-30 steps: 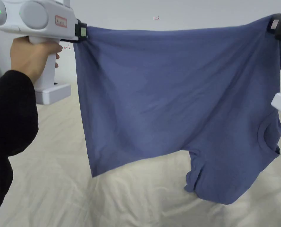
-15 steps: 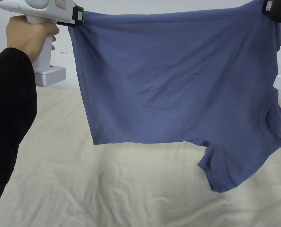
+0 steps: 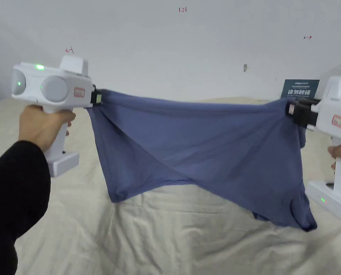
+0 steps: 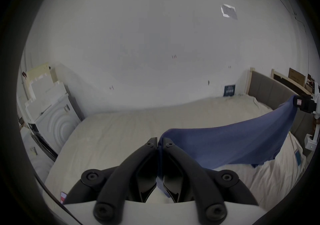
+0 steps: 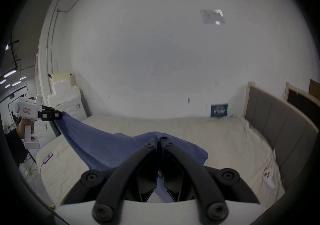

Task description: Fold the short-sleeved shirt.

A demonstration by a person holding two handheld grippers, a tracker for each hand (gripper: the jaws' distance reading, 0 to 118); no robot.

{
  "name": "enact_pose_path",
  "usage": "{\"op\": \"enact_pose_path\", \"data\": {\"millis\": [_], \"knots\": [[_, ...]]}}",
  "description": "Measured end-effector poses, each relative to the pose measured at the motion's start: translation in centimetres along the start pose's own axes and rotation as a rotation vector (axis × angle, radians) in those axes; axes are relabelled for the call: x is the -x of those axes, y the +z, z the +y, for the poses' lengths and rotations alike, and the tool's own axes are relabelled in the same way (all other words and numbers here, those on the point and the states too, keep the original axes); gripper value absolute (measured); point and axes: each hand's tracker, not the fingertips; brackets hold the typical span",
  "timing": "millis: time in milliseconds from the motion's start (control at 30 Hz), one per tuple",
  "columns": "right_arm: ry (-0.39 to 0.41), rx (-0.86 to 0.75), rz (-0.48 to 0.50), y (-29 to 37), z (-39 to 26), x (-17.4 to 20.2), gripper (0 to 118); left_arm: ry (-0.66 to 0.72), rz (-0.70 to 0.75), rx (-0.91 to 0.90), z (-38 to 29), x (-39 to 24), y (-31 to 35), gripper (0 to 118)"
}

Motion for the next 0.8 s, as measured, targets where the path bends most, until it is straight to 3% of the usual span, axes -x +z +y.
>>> {"op": "enact_pose_path", "data": {"millis": [433,800], "knots": [[-0.128,0.196,0.094,9.4,-16.9,4.2,0,0.121,-0.060,0.173,-19.3,1.8,6.5,2],[-0.246,0.372,0.101,17.1,-28.4,6.4,0,0.223,-0.041,0.350,-33.6,3.0,12.1,2]]}}
